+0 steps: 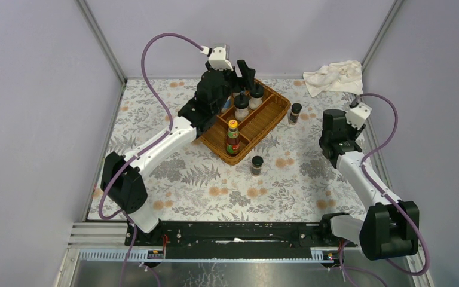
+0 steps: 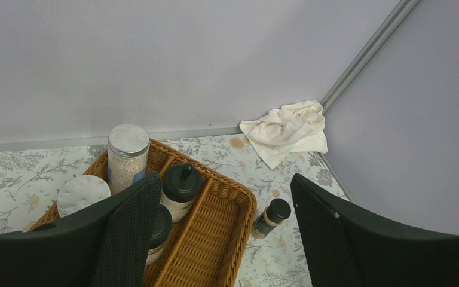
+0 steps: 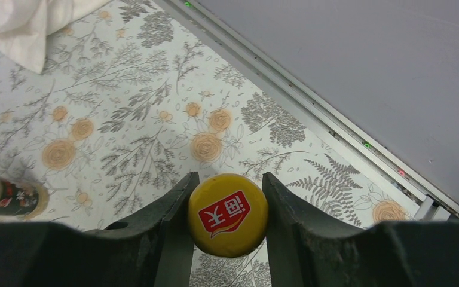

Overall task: Organize the condiment bottles
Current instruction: Pick up the bottle from the center of the board, then place the bottle in the storage box.

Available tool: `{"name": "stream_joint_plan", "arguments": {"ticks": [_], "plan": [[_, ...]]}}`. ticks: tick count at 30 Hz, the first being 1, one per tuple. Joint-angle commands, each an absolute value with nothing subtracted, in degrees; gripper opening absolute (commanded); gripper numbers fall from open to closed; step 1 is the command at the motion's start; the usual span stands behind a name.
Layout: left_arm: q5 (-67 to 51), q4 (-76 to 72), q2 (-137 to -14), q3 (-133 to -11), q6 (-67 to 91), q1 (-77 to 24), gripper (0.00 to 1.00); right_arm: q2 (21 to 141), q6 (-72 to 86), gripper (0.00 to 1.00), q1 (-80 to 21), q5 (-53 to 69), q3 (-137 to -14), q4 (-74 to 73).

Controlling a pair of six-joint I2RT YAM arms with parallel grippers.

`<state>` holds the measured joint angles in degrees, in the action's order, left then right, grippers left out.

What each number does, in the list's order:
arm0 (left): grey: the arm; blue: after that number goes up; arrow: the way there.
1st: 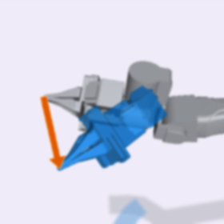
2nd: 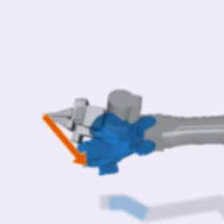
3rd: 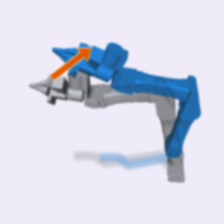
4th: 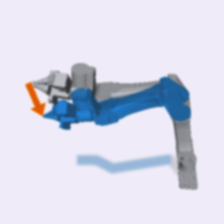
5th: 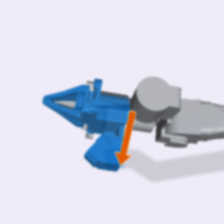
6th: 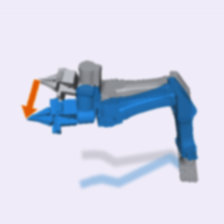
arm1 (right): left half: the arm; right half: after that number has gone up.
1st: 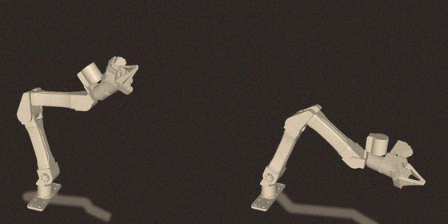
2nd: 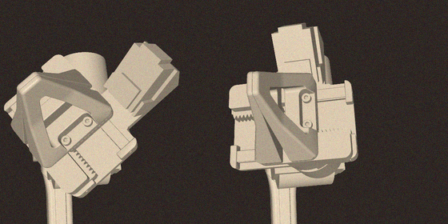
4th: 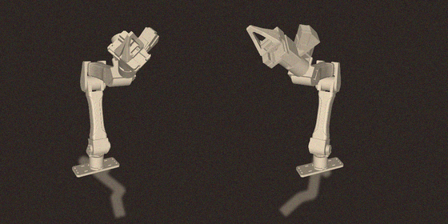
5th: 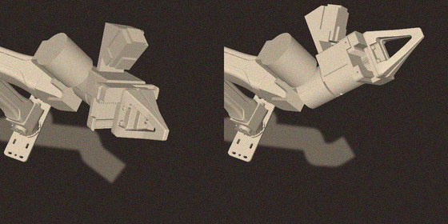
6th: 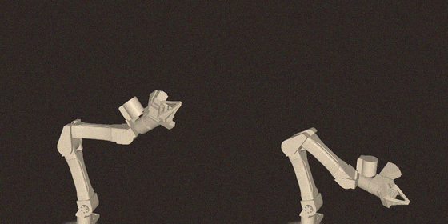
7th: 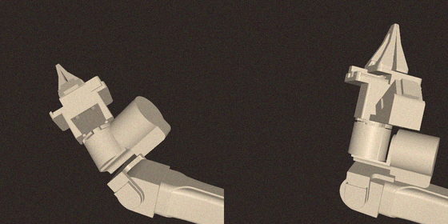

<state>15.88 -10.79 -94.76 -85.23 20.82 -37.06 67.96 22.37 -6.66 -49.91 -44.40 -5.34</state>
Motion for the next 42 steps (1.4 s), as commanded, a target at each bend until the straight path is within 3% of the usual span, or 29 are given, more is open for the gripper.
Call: {"name": "stream_joint_plan", "arguments": {"ticks": [1,11,20,27,42], "plan": [[18.34,-14.31,-92.94,-84.86,19.24,-37.41,0.84,65.90,20.17,0.00,-9.76,-52.18,-49.72,-1.38],[21.42,-14.33,-90.75,-84.82,16.64,-35.82,0.84,68.68,18.26,0.00,-15.16,-52.25,-53.83,-0.71],[16.55,-11.34,-89.92,-86.53,22.22,-27.60,0.82,72.71,16.54,0.00,-20.08,-50.35,-60.90,-1.57],[10.29,-11.05,-90.52,-87.15,28.05,-20.35,0.80,78.52,13.80,0.00,-24.58,-49.58,-68.73,-1.56],[12.63,-12.92,-90.53,-86.20,24.88,-15.72,0.80,94.44,7.38,0.00,-31.41,-44.18,-89.30,-0.94]]}}
